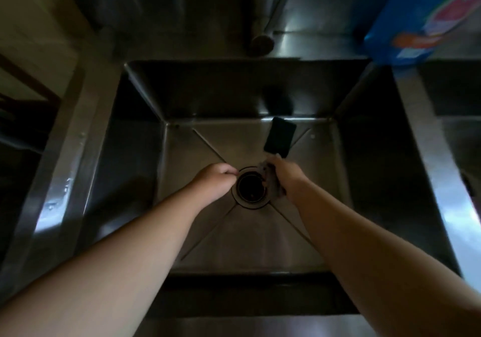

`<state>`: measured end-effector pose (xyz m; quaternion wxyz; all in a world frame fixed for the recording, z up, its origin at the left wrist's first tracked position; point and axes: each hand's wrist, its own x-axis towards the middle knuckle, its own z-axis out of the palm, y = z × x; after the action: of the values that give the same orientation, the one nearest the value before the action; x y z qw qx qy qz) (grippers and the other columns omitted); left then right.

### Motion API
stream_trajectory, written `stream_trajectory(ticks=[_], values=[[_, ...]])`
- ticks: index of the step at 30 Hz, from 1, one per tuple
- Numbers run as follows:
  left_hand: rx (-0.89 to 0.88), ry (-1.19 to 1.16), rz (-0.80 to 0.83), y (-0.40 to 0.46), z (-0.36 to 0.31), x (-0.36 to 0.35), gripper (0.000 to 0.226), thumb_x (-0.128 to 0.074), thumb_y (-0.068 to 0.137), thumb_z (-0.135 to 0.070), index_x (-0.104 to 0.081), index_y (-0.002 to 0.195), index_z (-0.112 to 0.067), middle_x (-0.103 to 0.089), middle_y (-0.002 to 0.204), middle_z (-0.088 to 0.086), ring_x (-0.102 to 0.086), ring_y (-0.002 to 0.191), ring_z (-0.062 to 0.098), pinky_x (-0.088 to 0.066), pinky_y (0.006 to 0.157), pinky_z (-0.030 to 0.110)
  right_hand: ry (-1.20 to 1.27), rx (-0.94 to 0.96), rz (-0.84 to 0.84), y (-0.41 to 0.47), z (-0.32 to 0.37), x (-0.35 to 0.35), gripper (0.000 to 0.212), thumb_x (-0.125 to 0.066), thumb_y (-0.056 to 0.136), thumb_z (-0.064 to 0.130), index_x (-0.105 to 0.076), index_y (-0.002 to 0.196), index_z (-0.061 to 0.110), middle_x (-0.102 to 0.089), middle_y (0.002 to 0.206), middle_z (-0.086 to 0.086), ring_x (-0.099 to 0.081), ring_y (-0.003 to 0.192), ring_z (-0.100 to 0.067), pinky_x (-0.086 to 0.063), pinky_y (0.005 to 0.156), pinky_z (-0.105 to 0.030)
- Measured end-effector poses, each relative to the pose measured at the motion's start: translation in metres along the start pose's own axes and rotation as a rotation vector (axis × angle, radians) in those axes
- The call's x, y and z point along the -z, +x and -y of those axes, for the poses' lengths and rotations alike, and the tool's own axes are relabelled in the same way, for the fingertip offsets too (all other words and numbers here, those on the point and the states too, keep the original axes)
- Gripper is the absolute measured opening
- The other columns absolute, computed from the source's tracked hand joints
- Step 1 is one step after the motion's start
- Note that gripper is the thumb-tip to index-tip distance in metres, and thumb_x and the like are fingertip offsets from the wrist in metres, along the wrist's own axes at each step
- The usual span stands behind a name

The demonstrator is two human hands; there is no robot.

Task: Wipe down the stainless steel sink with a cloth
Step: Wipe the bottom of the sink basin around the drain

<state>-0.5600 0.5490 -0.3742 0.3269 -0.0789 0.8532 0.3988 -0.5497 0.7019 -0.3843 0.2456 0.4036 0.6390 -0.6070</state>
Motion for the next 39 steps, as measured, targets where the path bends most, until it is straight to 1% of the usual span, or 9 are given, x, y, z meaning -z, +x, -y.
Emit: stream_trajectory(ticks=[3,10,12,15,22,28,35,37,39], values=[[-0.060,0.079,0.030,-0.009,-0.021,0.003,0.022,-0.049,0.087,-0.013,-0.063,0.101,-0.022,-0.055,0.096,-0.004,-0.050,0.094,0.013,-0.037,0.080,0.023,-0.043,0.034,-0.097,-0.021,0.006,0.029,0.032,-0.046,0.096,0.034,-0.062,0.100,0.006,-0.053,0.067,-0.004,-0.050,0.057,-0.015,-0.038,0.049,-0.024],[-0.181,0.200,0.146,-0.025,-0.073,-0.018,0.021,-0.051,0.085,-0.008,-0.063,0.093,-0.024,-0.056,0.100,-0.002,-0.048,0.096,0.013,-0.032,0.081,0.020,0.268,0.019,-0.154,-0.069,-0.005,0.089,0.038,-0.042,0.098,0.035,-0.057,0.073,0.011,-0.058,0.069,-0.011,-0.054,0.059,-0.021,-0.042,0.059,-0.028],[-0.189,0.225,0.197,-0.029,-0.085,-0.028,0.022,-0.052,0.084,-0.006,-0.062,0.087,-0.026,-0.058,0.102,0.001,-0.051,0.098,0.015,-0.035,0.082,0.022,0.337,0.001,-0.165,-0.084,-0.011,0.106,0.027,-0.050,0.094,0.034,-0.060,0.085,0.011,-0.058,0.070,-0.008,-0.054,0.059,-0.020,-0.042,0.055,-0.027],[-0.197,0.258,0.252,-0.036,-0.094,-0.042,0.022,-0.053,0.083,-0.003,-0.061,0.087,-0.023,-0.062,0.105,0.008,-0.055,0.090,0.017,-0.041,0.074,0.020,0.350,-0.009,-0.167,-0.107,-0.027,0.131,0.023,-0.058,0.090,0.032,-0.059,0.095,0.010,-0.061,0.083,-0.011,-0.058,0.069,-0.024,-0.049,0.067,-0.034],[-0.184,0.343,0.311,-0.045,-0.097,-0.058,0.028,-0.051,0.084,0.001,-0.064,0.108,-0.008,-0.060,0.116,0.013,-0.053,0.112,0.027,-0.041,0.092,0.029,0.126,-0.058,-0.355,-0.121,-0.053,0.152,0.037,-0.047,0.096,0.024,-0.052,0.123,0.000,-0.058,0.124,-0.021,-0.053,0.117,-0.033,-0.038,0.106,-0.040],[-0.123,0.314,0.248,-0.043,-0.092,-0.061,0.022,-0.049,0.090,-0.011,-0.064,0.106,-0.013,-0.063,0.092,0.004,-0.051,0.076,0.010,-0.043,0.078,0.027,0.006,-0.050,-0.270,-0.116,-0.055,0.163,0.042,-0.052,0.092,0.030,-0.055,0.123,0.002,-0.058,0.128,-0.018,-0.056,0.117,-0.032,-0.047,0.099,-0.041],[0.012,0.150,0.110,-0.050,-0.089,-0.077,0.021,-0.048,0.089,-0.003,-0.066,0.098,-0.006,-0.063,0.108,0.016,-0.056,0.103,0.027,-0.042,0.076,0.018,-0.151,-0.076,-0.131,-0.075,-0.031,0.172,0.039,-0.035,0.100,0.018,-0.047,0.130,-0.003,-0.049,0.136,-0.020,-0.048,0.124,-0.032,-0.044,0.063,-0.015],[0.065,0.090,0.043,-0.056,-0.086,-0.082,0.022,-0.046,0.089,-0.002,-0.066,0.099,-0.004,-0.062,0.113,0.015,-0.055,0.105,0.024,-0.039,0.069,0.011,-0.288,-0.095,-0.191,-0.072,-0.016,0.172,0.037,-0.030,0.100,0.007,-0.040,0.133,-0.005,-0.041,0.142,-0.021,-0.039,0.132,-0.032,-0.042,0.090,-0.017],[0.100,0.072,0.017,-0.060,-0.081,-0.086,0.029,-0.043,0.091,-0.006,-0.061,0.114,-0.006,-0.055,0.128,0.011,-0.049,0.116,0.023,-0.034,0.082,0.015,-0.763,0.066,-0.080,-0.069,-0.010,0.169,0.038,-0.028,0.100,0.001,-0.035,0.135,-0.008,-0.035,0.146,-0.021,-0.033,0.135,-0.031,-0.030,0.105,-0.029]])
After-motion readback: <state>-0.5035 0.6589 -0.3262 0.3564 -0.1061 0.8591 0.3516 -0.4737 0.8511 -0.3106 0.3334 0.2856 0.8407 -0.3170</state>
